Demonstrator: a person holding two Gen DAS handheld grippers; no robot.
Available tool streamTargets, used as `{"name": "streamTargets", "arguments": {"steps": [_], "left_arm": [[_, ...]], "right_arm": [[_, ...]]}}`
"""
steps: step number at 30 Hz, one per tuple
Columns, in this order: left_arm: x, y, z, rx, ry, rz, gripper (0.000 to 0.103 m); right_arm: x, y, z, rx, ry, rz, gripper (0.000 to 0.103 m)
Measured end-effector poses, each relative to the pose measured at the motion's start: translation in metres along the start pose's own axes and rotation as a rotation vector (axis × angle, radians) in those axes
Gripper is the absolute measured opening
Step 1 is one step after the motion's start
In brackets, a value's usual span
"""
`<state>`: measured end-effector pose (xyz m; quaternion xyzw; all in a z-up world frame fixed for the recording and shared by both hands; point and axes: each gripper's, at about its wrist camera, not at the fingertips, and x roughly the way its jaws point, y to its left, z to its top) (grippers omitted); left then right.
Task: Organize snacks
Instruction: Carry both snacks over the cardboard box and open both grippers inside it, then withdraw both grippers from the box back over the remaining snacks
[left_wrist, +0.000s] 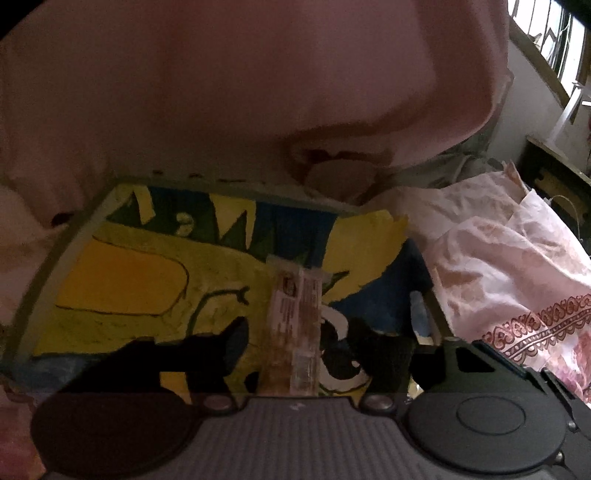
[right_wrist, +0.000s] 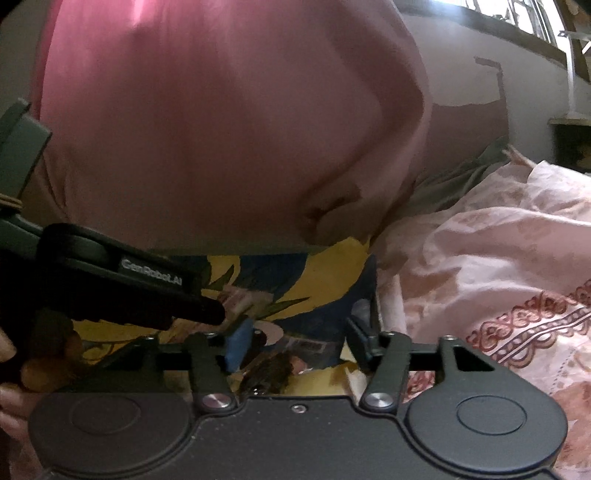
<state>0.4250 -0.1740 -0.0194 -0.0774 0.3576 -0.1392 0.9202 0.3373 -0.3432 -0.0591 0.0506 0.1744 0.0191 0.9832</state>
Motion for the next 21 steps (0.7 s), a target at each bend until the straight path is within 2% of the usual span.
{"name": "streamTargets", "arguments": {"steps": [9,11,17,21], "left_arm": [[-0.057,-0.005,0.011,0.01,-0.079,0.071,0.099],[-0.076,-0.006,0.009,0.015,-0.112,0.097,0.102],[-0.134,-0.002,-0.008,0.007,-0.168,0.157,0.102],[-0.173,0.002,-0.027,-0.027,-0.201,0.179,0.102]], "right_arm": [[-0.037,-0.008,0.022,0.026,-0.073,-0.028,0.093],[-0.051,-0.009,0.027,0.036,-0.093,-0.025,0.101],[-0.099,-0.009,0.038,0.07,-0.142,-0.007,0.102],[-0.128,-0.003,0.04,0.013,-0.163,-0.015,0.102]]}}
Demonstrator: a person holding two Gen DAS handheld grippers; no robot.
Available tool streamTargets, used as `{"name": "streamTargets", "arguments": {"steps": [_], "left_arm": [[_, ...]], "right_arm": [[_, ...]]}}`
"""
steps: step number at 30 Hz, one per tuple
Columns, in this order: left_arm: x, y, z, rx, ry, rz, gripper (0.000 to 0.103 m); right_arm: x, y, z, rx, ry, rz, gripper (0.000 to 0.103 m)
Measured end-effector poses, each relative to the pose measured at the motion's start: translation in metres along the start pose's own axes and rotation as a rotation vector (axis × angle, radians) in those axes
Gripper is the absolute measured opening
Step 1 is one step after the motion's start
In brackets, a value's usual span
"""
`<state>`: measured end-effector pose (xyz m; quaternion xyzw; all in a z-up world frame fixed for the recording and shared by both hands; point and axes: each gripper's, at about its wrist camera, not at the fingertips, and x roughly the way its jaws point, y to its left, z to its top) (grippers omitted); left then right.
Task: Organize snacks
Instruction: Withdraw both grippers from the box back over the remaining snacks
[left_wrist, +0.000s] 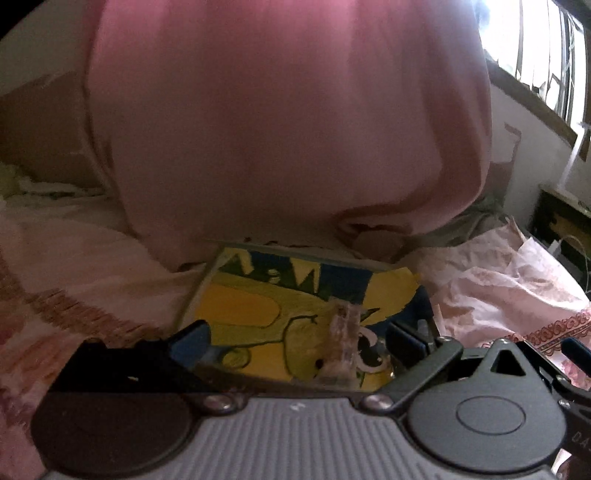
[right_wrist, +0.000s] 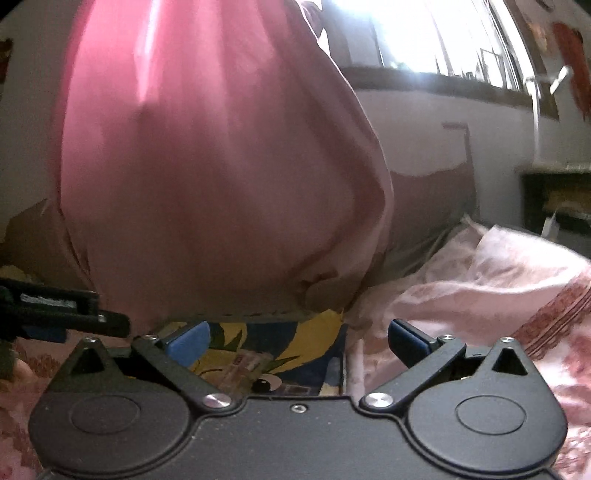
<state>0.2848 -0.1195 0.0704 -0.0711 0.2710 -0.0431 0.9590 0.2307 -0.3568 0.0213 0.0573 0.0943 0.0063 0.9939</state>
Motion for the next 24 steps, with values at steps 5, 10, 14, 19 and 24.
{"name": "streamTargets", "arguments": {"steps": [5,10,14,19,24], "left_arm": [[-0.043,0.009,-0.023,0.0,-0.011,0.009,0.103],[-0.078,0.015,-0.054,0.045,-0.017,0.007,0.103],[-0.098,0.02,-0.078,0.053,-0.011,0.02,0.103],[-0.115,0.026,-0.099,0.062,0.021,0.026,0.103],[-0.123,0.04,-0.123,0.06,0.077,0.034,0.103]], "right_arm": [[-0.048,0.008,-0.007,-0.028,-0.007,0.016,0.103],[-0.088,0.019,-0.023,-0.059,0.024,0.019,0.103],[-0.113,0.03,-0.032,-0.078,0.028,0.009,0.102],[-0.141,0.033,-0.049,-0.024,0.074,-0.033,0.103],[-0.154,0.039,-0.067,0.009,0.184,-0.056,0.103]]}}
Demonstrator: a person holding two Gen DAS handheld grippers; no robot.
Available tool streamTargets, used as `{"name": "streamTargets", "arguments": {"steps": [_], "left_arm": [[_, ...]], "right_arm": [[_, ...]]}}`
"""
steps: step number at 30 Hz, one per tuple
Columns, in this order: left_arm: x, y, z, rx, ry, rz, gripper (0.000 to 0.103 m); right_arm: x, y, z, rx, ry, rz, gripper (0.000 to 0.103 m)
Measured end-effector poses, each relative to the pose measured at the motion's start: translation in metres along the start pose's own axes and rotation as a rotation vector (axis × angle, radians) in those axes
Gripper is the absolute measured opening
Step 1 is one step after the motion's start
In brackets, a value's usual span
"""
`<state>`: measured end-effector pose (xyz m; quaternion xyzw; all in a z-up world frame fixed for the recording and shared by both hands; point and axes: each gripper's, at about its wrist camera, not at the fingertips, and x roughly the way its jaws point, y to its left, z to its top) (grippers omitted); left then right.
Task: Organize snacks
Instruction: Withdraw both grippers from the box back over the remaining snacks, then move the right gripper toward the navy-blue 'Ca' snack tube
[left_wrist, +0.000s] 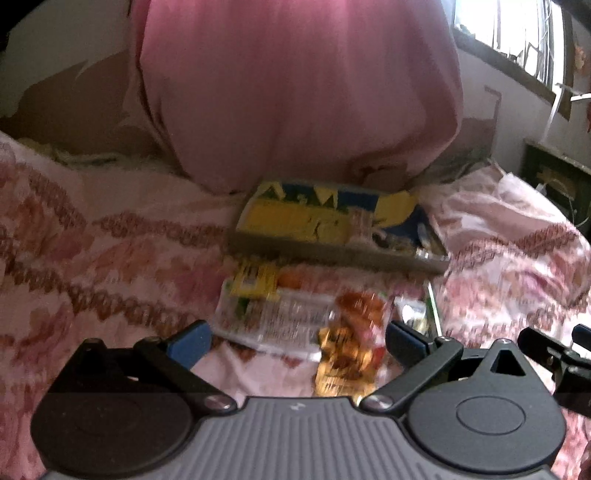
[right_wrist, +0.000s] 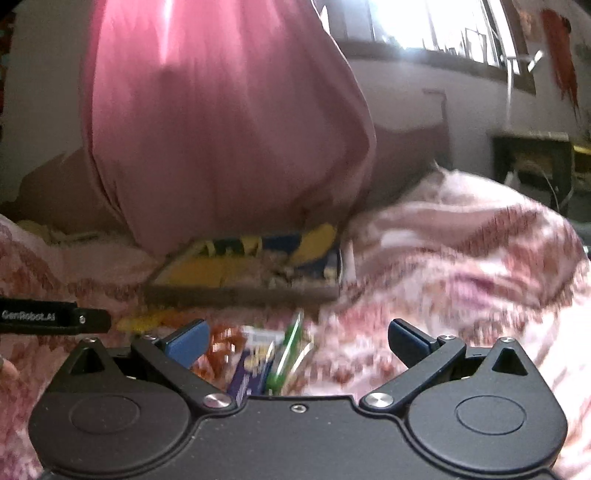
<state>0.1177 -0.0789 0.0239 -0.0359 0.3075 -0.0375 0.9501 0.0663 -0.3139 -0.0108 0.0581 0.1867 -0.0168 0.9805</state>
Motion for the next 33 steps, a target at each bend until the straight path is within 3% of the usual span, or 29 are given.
{"name": "streamTargets", "arguments": {"steps": [8,17,33], "left_arm": [[0.002,0.019,-0.033,0.022,0.062,0.013,0.103],[0.012,0.035,-0.048,0.009,0.112,0.028,0.103],[0.03,0.054,-0.058,-0.01,0.149,0.064,0.103]], "right_arm": [[-0.006,0.016,-0.023,0.0,0.115,-0.034,0.103],[0.009,0.032,-0.037,-0.068,0.227,-0.044,0.103],[0.034,0.043,-0.047,-0.105,0.323,-0.02,0.103]]}}
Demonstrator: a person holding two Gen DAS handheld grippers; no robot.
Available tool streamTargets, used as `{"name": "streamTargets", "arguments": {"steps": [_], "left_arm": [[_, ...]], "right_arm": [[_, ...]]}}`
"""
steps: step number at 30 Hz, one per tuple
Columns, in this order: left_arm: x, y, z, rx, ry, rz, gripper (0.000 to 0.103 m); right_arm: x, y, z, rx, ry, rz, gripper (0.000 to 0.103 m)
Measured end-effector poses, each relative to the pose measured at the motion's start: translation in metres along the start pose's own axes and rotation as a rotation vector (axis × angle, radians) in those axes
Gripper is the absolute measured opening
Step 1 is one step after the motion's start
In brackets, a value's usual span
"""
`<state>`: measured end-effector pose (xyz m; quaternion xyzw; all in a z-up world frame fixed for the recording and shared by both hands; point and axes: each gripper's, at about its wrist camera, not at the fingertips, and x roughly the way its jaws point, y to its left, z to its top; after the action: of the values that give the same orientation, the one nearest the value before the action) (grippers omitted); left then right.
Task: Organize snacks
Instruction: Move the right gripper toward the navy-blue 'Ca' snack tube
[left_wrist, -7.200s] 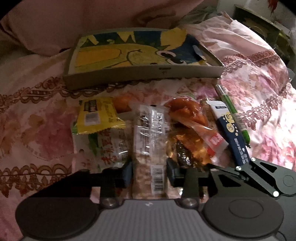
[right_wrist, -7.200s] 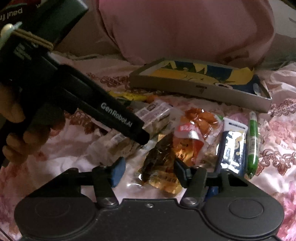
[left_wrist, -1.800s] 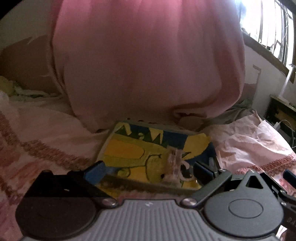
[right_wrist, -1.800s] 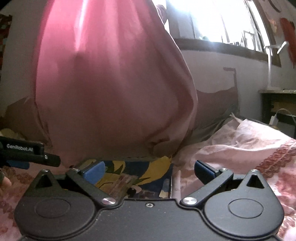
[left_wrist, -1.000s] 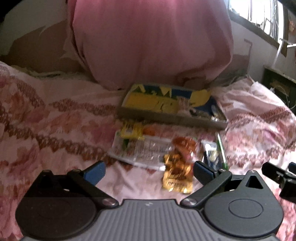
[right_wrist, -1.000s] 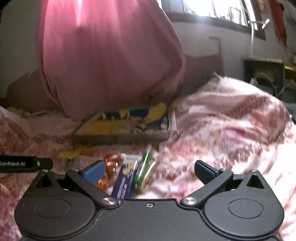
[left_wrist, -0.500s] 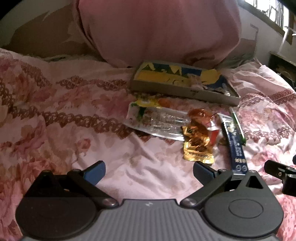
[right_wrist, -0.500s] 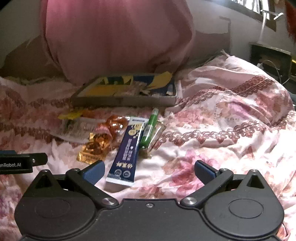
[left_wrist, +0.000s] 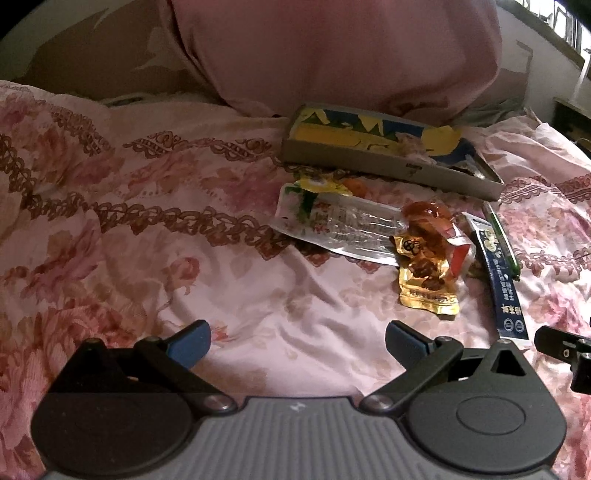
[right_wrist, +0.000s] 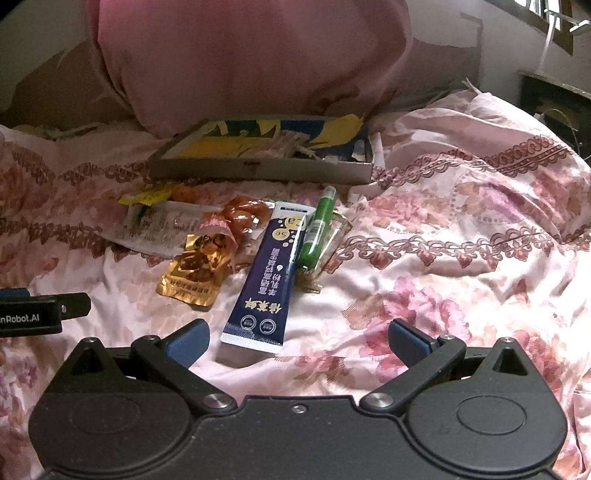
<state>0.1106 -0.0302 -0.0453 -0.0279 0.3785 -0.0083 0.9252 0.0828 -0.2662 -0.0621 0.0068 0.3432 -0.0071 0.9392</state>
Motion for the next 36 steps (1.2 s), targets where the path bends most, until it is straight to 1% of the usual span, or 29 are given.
{"name": "streamTargets", "arguments": {"steps": [14,22,30,36], "left_arm": [[0.004,0.003,0.002,-0.002,0.008,0.01,0.103],[0.008,0.001,0.008,0.021,0.005,0.019,0.103],[0.016,-0.006,0.02,0.061,-0.006,0.021,0.103],[0.022,-0.015,0.031,0.118,-0.017,0.028,0.103]], "right_arm": [[0.006,0.005,0.0,-0.027,0.016,0.008,0.102],[0.011,0.01,0.0,-0.044,0.02,0.01,0.102],[0.018,0.015,0.001,-0.075,0.017,0.012,0.102],[0.026,0.014,0.005,-0.084,0.017,0.012,0.102]]}}
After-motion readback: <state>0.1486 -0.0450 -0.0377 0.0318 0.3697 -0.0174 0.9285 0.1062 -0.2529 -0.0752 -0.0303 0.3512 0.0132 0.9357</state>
